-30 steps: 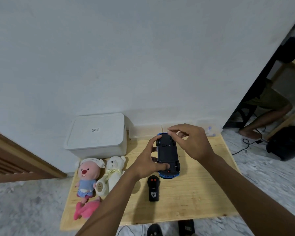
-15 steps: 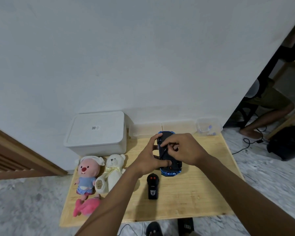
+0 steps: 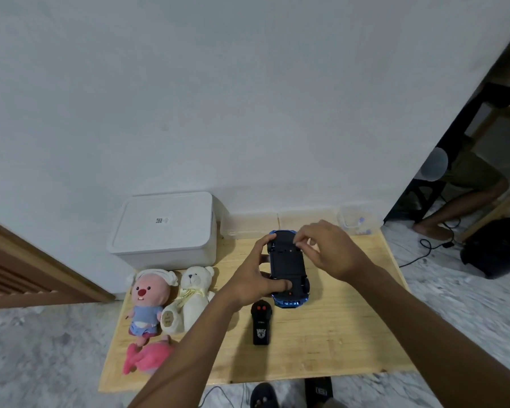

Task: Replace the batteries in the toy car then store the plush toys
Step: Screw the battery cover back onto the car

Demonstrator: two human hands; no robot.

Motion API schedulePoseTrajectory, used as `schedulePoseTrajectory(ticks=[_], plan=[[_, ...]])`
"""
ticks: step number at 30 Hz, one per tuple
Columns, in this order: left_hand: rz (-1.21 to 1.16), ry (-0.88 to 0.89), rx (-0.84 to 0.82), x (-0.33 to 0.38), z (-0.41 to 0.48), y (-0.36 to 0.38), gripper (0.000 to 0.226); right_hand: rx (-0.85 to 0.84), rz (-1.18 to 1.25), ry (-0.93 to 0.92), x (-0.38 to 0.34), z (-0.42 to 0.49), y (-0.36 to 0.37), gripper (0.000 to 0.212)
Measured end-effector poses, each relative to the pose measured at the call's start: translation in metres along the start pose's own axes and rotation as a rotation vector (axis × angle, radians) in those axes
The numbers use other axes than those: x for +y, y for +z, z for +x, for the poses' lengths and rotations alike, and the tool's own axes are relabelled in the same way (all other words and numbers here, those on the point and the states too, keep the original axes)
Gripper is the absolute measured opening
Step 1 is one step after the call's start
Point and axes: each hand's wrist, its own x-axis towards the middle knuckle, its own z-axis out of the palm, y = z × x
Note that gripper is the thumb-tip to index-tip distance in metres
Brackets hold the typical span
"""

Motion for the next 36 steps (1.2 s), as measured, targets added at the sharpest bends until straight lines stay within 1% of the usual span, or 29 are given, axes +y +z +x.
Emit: schedulePoseTrajectory(ticks=[2, 3, 5, 7, 8, 10, 12, 15, 19, 25, 36], plan=[[0.012, 0.003, 0.007, 0.000, 0.000, -0.002, 0.099, 0.133, 0.254, 0.162, 0.004, -0.003, 0.000, 0.010], [0.013, 0.005, 0.006, 0.001, 0.000, -0.002, 0.099, 0.172, 0.365, 0.231, 0.004, -0.004, 0.000, 0.014], [0.008, 0.007, -0.001, 0.001, 0.000, -0.002, 0.099, 0.158, 0.524, 0.308, -0.001, -0.005, 0.001, 0.027], [0.001, 0.001, -0.007, 0.001, 0.001, 0.000, 0.099, 0.099, 0.632, 0.314, -0.006, -0.005, 0.002, 0.038], [-0.002, -0.004, -0.010, 0.001, 0.001, 0.000, 0.099, 0.082, 0.674, 0.316, -0.008, -0.004, 0.001, 0.036], [-0.007, -0.010, -0.016, 0.001, 0.002, 0.002, 0.099, 0.063, 0.744, 0.336, -0.010, 0.000, 0.000, 0.021], [-0.008, -0.011, -0.023, 0.000, 0.003, 0.002, 0.099, 0.039, 0.740, 0.335, -0.010, 0.004, -0.001, 0.010], [-0.009, -0.014, -0.026, 0.000, 0.002, 0.001, 0.100, 0.014, 0.607, 0.301, -0.006, 0.006, -0.005, 0.011], [-0.021, -0.012, -0.022, 0.001, 0.001, 0.001, 0.100, 0.011, 0.542, 0.317, -0.001, 0.005, -0.004, 0.014], [-0.039, -0.009, -0.019, 0.002, 0.000, 0.001, 0.100, 0.034, 0.527, 0.294, -0.002, 0.006, -0.001, 0.009], [-0.050, -0.003, -0.019, 0.004, 0.000, 0.003, 0.099, 0.059, 0.497, 0.285, -0.001, 0.006, 0.001, 0.012]])
